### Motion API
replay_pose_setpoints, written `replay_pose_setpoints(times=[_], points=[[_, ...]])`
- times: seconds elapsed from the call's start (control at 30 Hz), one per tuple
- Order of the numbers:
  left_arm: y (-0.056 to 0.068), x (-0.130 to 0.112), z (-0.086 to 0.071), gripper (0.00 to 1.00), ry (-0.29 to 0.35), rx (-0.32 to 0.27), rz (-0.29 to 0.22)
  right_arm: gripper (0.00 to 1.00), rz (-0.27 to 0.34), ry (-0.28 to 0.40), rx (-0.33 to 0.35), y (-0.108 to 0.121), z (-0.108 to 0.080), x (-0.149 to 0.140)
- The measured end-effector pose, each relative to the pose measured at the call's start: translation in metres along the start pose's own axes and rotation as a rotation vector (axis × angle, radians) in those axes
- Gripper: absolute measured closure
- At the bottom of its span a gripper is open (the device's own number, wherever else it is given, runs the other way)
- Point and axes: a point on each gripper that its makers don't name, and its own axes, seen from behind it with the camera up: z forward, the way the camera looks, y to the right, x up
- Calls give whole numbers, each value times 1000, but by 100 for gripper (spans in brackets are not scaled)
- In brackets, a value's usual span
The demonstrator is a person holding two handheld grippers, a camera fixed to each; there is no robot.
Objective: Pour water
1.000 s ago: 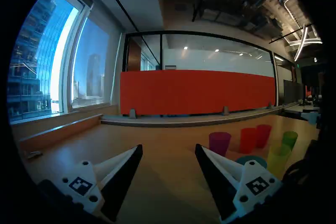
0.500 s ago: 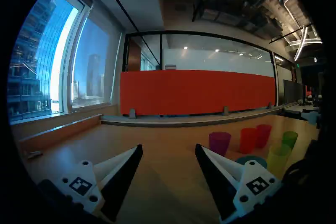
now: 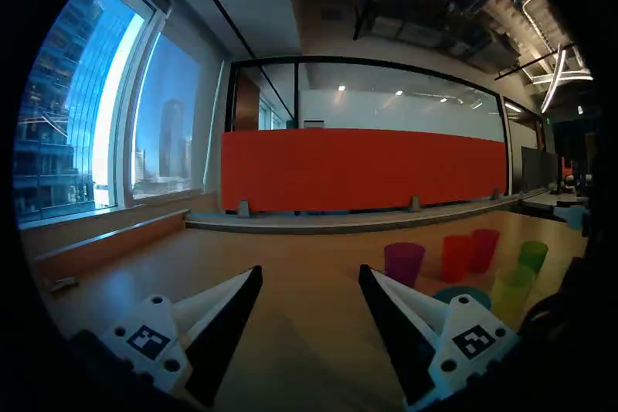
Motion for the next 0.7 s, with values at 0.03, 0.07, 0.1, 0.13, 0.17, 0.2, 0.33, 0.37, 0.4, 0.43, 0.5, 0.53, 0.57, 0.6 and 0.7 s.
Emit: replay_pose_setpoints(times=[0.03, 0.07, 0.1, 0.13, 0.17, 0.2, 0.33, 0.37, 0.4, 0.43, 0.5, 0.53, 0.57, 0.6, 0.7], points=[[0, 0, 0, 7, 0, 0, 0, 1, 0, 0, 0, 0, 0, 0], [0, 0, 0, 7, 0, 0, 0, 1, 0, 0, 0, 0, 0, 0], [0, 0, 0, 7, 0, 0, 0, 1, 0, 0, 0, 0, 0, 0], [0, 0, 0, 7, 0, 0, 0, 1, 0, 0, 0, 0, 0, 0], [0, 0, 0, 7, 0, 0, 0, 1, 0, 0, 0, 0, 0, 0], [0, 0, 0, 7, 0, 0, 0, 1, 0, 0, 0, 1, 0, 0], [0, 0, 0, 7, 0, 0, -1, 1, 0, 0, 0, 1, 0, 1], [0, 0, 0, 7, 0, 0, 0, 1, 0, 0, 0, 1, 0, 1], [0, 0, 0, 7, 0, 0, 0, 1, 0, 0, 0, 1, 0, 1], [0, 0, -1, 7, 0, 0, -1, 1, 0, 0, 0, 1, 0, 1], [-1, 0, -1, 7, 0, 0, -1, 1, 0, 0, 0, 1, 0, 1], [-1, 0, -1, 7, 0, 0, -1, 1, 0, 0, 0, 1, 0, 1], [0, 0, -1, 7, 0, 0, -1, 1, 0, 0, 0, 1, 0, 0], [0, 0, -1, 7, -1, 0, 0, 1, -1, 0, 0, 1, 0, 0], [-1, 0, -1, 7, 0, 1, -3, 1, 0, 0, 0, 0, 4, 1]])
